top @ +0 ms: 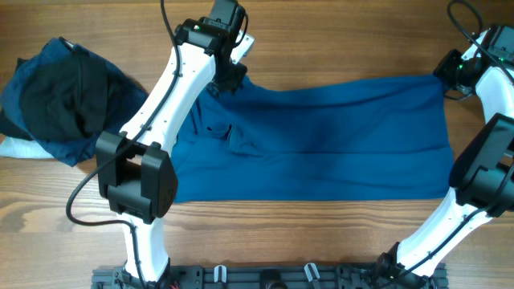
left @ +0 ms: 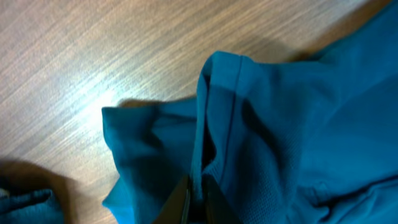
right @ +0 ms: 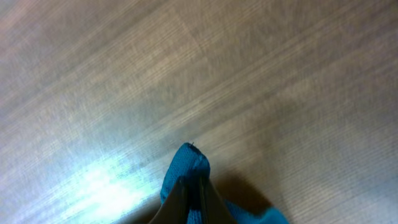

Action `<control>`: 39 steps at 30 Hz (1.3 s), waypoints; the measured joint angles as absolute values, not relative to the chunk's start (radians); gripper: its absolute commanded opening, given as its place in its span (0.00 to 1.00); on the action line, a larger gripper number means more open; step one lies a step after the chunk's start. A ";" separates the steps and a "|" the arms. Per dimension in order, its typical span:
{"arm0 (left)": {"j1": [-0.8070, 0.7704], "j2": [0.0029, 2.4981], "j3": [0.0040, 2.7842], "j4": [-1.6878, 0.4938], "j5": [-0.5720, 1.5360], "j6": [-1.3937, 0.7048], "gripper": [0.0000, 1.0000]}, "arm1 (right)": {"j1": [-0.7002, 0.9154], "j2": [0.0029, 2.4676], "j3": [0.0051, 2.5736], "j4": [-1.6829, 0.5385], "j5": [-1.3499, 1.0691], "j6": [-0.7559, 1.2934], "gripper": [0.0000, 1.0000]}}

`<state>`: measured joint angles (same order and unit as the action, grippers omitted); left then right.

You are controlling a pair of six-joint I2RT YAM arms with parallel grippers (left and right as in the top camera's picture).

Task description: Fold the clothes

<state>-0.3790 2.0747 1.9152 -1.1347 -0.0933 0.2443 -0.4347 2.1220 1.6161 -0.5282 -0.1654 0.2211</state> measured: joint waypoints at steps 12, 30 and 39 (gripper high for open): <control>-0.362 2.075 1.915 -1.262 -0.097 0.241 0.06 | -0.451 2.083 1.616 -0.644 -0.397 0.020 0.04; -0.334 2.075 1.915 -1.470 -0.025 0.173 0.07 | -0.511 2.083 1.616 -0.870 -0.391 -0.016 0.04; -0.334 2.074 1.915 -1.593 -0.001 0.122 0.05 | -0.593 2.082 1.616 -1.021 -0.188 0.155 0.04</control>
